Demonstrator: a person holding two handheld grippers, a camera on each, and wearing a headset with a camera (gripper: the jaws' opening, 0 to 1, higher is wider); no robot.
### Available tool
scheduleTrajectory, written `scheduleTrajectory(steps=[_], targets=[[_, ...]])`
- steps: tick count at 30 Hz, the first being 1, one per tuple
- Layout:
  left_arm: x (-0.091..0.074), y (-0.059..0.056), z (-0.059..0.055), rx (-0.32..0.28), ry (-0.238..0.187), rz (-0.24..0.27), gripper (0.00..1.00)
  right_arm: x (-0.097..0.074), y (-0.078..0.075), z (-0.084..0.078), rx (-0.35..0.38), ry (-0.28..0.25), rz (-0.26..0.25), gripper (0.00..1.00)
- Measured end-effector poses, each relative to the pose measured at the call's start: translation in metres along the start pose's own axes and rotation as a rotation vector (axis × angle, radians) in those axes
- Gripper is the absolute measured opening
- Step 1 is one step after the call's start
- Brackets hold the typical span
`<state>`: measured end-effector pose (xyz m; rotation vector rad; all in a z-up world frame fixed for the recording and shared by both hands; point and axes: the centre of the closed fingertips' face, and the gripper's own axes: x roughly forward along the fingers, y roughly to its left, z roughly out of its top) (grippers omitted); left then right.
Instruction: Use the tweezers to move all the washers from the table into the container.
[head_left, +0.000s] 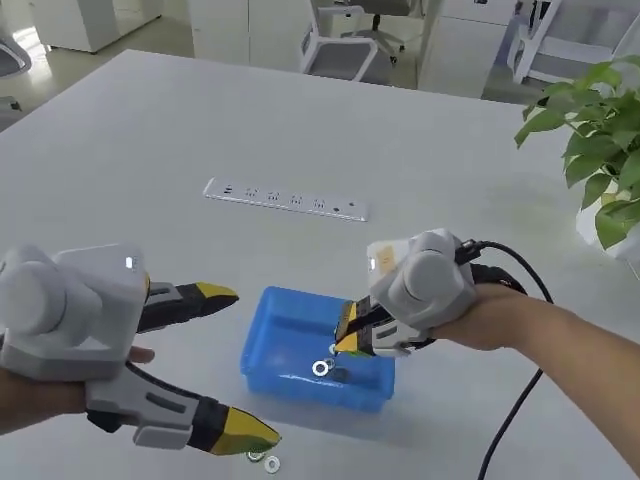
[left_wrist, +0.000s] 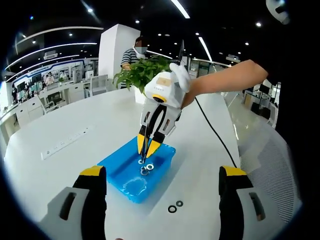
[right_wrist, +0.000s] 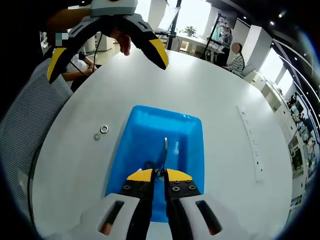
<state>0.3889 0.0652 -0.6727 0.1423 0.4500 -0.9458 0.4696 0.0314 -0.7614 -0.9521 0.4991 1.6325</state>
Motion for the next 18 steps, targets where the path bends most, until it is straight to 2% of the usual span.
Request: scheduleTrajectory(steps=[4, 8, 18], targets=[[0.006, 0.004, 0.002, 0.008, 0.007, -0.001, 0.98, 0.002, 0.001, -0.005, 0.008, 0.007, 0.008, 0.08], [0.012, 0.008, 0.006, 0.019, 0.006, -0.001, 0.9, 0.004, 0.003, -0.009, 0.016, 0.011, 0.017, 0.08], [0.034, 0.02, 0.018, 0.109, 0.029, -0.015, 0.54, 0.004, 0.004, -0.011, 0.03, 0.003, 0.022, 0.08]])
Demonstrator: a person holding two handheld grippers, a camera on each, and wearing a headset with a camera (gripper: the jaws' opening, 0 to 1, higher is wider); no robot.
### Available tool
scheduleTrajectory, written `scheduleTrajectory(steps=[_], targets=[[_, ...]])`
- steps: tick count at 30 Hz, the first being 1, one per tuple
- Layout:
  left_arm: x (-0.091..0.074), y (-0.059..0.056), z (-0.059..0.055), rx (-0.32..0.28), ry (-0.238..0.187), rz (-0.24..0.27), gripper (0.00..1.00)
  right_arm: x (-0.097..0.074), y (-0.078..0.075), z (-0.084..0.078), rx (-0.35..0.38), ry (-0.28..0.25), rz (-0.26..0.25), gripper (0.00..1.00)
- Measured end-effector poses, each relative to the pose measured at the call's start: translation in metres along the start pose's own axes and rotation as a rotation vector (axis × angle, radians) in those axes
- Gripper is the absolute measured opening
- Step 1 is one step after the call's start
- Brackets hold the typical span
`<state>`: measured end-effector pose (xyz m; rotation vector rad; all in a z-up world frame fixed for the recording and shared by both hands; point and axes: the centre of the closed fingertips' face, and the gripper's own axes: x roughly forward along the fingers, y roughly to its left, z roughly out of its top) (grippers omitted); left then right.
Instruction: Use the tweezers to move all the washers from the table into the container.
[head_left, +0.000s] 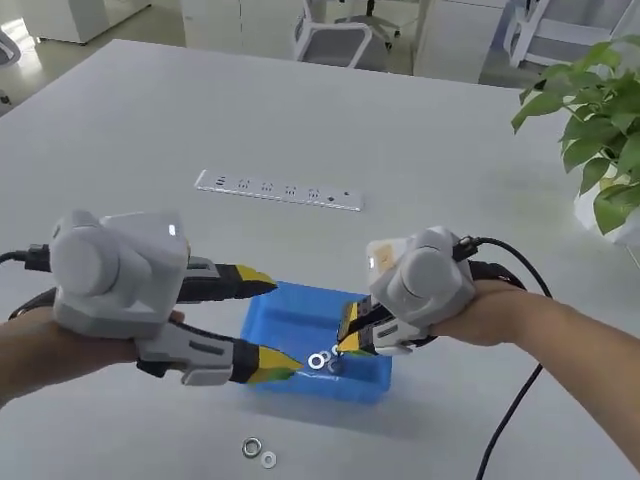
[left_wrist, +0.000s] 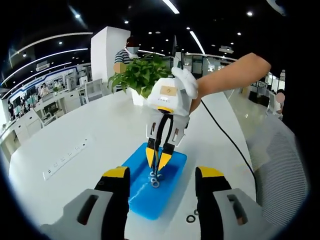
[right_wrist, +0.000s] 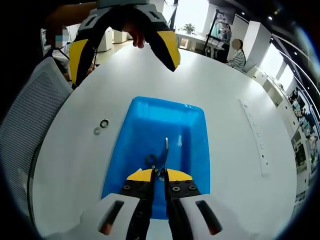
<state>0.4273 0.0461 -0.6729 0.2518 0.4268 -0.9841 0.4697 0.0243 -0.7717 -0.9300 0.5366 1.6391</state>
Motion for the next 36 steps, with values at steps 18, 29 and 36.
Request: scheduleTrajectory(steps=[18, 29, 36], targets=[[0.04, 0.007, 0.014, 0.117, 0.025, -0.056, 0.19, 0.0, 0.001, 0.0, -0.003, -0.005, -0.002, 0.08], [0.054, 0.008, 0.02, 0.138, 0.027, -0.079, 0.12, 0.0, 0.002, 0.0, -0.014, 0.002, -0.002, 0.08], [0.055, 0.006, 0.02, 0.156, 0.032, -0.104, 0.06, 0.0, 0.002, 0.0, -0.018, 0.003, -0.004, 0.09]])
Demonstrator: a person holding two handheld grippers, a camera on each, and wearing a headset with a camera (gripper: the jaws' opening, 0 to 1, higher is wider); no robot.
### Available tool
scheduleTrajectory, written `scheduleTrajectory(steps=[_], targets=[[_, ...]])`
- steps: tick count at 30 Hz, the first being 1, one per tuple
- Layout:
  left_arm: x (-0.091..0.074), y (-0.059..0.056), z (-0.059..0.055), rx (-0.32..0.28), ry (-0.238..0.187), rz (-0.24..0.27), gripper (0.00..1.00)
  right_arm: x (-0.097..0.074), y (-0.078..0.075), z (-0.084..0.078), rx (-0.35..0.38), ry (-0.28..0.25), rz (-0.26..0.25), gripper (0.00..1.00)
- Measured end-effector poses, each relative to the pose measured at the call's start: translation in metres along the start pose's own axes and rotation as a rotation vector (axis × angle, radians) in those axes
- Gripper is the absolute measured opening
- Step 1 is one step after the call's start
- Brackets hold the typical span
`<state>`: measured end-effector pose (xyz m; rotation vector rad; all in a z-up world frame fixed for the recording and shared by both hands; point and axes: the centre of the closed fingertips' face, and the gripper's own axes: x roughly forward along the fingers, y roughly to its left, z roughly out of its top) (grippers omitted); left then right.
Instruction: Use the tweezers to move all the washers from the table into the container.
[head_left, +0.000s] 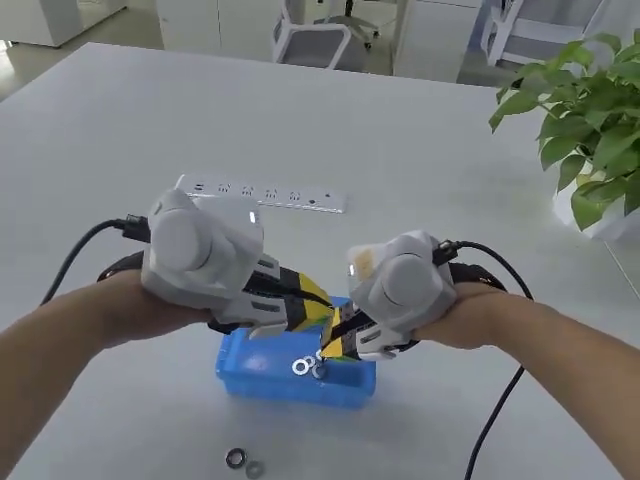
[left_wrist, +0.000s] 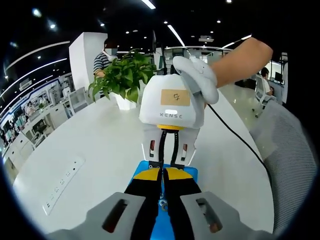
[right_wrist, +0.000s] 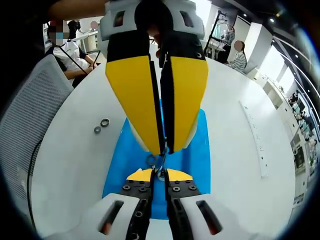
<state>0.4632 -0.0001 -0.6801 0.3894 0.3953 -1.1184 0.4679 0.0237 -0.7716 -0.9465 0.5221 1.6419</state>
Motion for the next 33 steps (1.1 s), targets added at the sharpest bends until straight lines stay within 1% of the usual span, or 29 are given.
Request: scheduleTrajectory(steps=[3, 7, 11, 12, 13, 17, 20, 23, 25, 32, 33], targets=[[0.001, -0.001, -0.001, 0.004, 0.0, -0.009, 0.06, 0.0, 0.001, 0.0, -0.012, 0.002, 0.005, 0.09], [0.002, 0.0, -0.001, 0.013, 0.002, -0.008, 0.06, 0.0, 0.001, 0.0, -0.042, 0.013, -0.002, 0.1], [0.003, 0.001, -0.001, -0.004, 0.001, -0.003, 0.05, -0.003, 0.0, 0.0, -0.053, 0.013, -0.015, 0.12], [0.002, 0.0, 0.0, -0.008, 0.002, -0.005, 0.05, -0.004, -0.001, 0.0, -0.055, 0.009, -0.021, 0.14], [0.002, 0.0, 0.0, -0.007, 0.004, -0.001, 0.05, -0.006, -0.003, 0.0, -0.052, 0.007, -0.031, 0.17], [0.001, 0.003, -0.001, -0.017, 0.007, 0.003, 0.05, -0.013, -0.005, 0.003, -0.033, -0.009, -0.05, 0.19], [0.001, 0.002, 0.0, -0.024, 0.009, 0.005, 0.05, -0.018, -0.005, 0.004, -0.01, -0.018, -0.065, 0.22], [0.0, 0.001, 0.001, -0.023, 0.014, 0.007, 0.05, -0.024, -0.004, 0.006, -0.007, -0.024, -0.075, 0.24], [0.0, 0.0, 0.001, -0.025, 0.016, 0.005, 0.05, -0.028, -0.002, 0.007, 0.01, -0.031, -0.078, 0.26], [0.001, -0.001, 0.001, -0.035, 0.021, 0.008, 0.05, -0.042, 0.003, 0.004, 0.042, -0.03, -0.118, 0.3], [0.001, 0.001, 0.001, -0.033, 0.023, 0.01, 0.05, -0.045, 0.003, 0.004, 0.053, -0.033, -0.126, 0.3]])
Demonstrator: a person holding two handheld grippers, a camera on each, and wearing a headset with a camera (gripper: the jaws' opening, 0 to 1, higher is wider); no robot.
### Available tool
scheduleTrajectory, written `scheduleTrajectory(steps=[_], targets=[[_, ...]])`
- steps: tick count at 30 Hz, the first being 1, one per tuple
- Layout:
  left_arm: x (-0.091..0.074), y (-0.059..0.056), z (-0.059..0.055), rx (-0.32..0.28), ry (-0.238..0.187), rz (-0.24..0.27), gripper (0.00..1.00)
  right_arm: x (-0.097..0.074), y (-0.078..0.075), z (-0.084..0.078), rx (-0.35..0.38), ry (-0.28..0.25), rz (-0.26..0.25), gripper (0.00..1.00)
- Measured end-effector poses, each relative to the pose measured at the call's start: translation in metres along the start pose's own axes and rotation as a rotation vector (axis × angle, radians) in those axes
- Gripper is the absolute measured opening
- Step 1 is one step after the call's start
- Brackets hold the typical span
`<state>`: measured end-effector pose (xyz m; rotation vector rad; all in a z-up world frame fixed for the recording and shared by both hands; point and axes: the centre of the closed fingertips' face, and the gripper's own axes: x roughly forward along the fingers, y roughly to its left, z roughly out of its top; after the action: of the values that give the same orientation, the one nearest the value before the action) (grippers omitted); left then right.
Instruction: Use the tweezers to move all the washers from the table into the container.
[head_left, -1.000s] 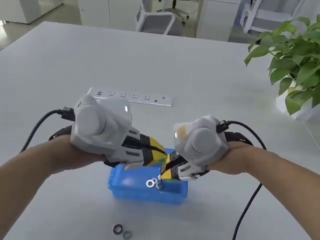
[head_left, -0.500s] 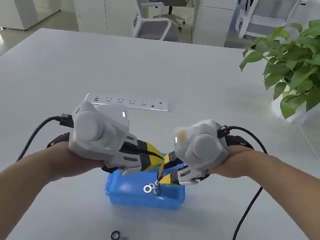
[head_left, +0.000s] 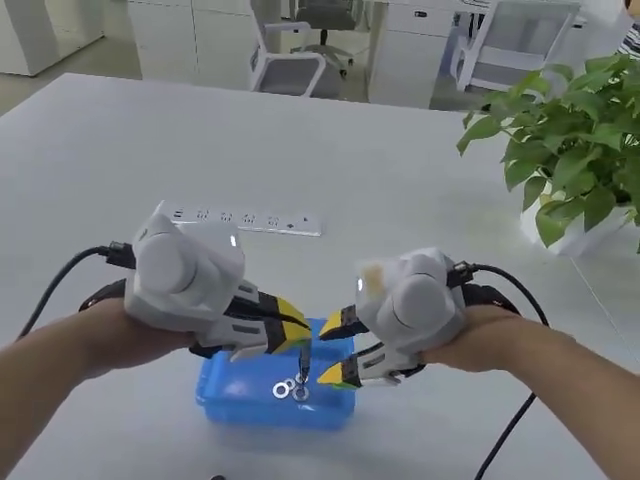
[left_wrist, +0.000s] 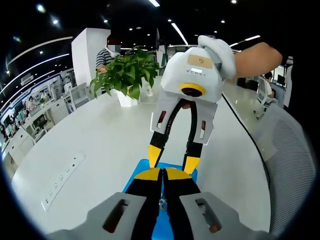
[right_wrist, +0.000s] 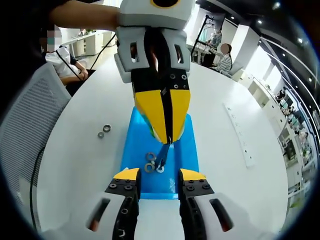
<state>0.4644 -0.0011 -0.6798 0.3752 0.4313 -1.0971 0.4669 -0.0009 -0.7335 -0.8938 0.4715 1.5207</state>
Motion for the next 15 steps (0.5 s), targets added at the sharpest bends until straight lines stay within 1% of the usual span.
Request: scheduleTrajectory(steps=[7, 9, 11, 13, 15], targets=[[0.001, 0.005, -0.003, -0.004, 0.012, 0.002, 0.05, -0.018, 0.001, 0.0, 0.058, -0.026, -0.048, 0.33], [0.001, 0.006, -0.003, -0.006, 0.015, -0.002, 0.05, -0.023, 0.002, -0.002, 0.079, -0.026, -0.06, 0.36], [0.001, 0.005, -0.003, -0.008, 0.015, -0.004, 0.05, -0.027, 0.004, -0.003, 0.102, -0.026, -0.067, 0.39], [0.0, 0.005, -0.001, -0.008, 0.013, -0.008, 0.05, -0.031, 0.006, -0.004, 0.115, -0.034, -0.078, 0.4], [0.0, 0.004, 0.001, -0.008, 0.01, -0.007, 0.05, -0.036, 0.008, -0.005, 0.146, -0.04, -0.09, 0.43]])
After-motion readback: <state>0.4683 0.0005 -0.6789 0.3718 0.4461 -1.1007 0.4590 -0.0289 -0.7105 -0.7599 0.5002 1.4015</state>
